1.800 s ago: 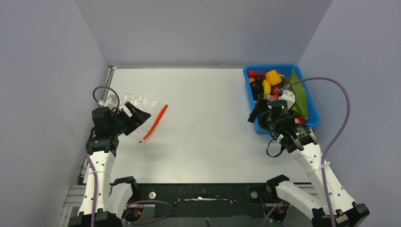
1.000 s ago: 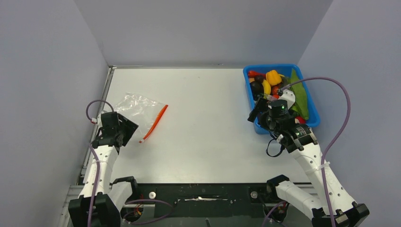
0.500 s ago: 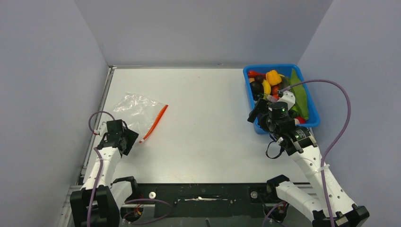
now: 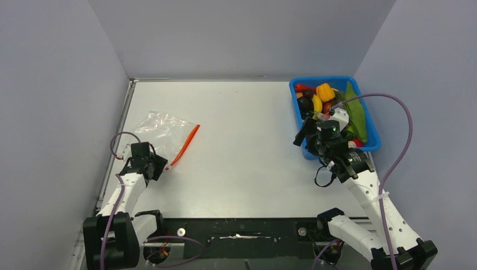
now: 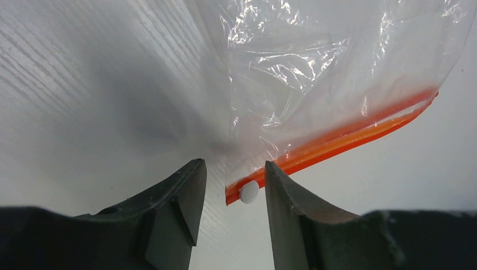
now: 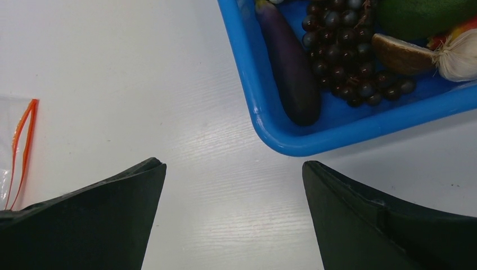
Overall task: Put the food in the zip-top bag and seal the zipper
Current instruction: Pick up the zipper food storage bag at the center of the board.
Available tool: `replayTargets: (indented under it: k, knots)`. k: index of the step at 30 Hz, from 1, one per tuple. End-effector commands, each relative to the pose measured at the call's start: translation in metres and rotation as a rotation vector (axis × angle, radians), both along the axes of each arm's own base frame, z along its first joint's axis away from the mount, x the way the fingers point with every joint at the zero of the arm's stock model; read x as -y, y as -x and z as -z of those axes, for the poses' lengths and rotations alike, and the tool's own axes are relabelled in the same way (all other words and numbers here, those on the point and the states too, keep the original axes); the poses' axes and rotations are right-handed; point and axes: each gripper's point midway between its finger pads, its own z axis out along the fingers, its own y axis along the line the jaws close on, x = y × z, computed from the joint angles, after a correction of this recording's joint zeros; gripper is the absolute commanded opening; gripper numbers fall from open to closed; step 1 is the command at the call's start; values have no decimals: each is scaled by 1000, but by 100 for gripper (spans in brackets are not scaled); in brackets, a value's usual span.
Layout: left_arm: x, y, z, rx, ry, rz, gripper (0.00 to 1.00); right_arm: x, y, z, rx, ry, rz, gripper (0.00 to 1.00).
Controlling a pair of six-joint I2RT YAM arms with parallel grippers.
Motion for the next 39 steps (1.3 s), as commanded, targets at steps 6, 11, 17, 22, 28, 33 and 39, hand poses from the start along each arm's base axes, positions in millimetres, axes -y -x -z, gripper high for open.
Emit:
replayTargets:
  k: [6,11,17,22,28,33,39]
  knots:
    - [7,-15,-4,57,8,17,31,2,-7,6,-24,19,18,98]
    - [9,-18,-9,72,1,34,9,3,-7,11,-51,27,21,98]
    - [17,-23,-20,95,-1,85,0,26,2,19,-141,51,213,98]
    - [31,-30,-35,138,-2,155,0,31,3,24,-228,57,258,98]
    - [67,-40,-56,206,21,300,0,8,-10,17,-237,47,82,98]
    - [107,-48,-80,253,18,460,0,-3,-16,12,-209,29,9,98]
    - [151,-50,-111,315,30,637,0,-16,-22,1,-132,6,-70,98]
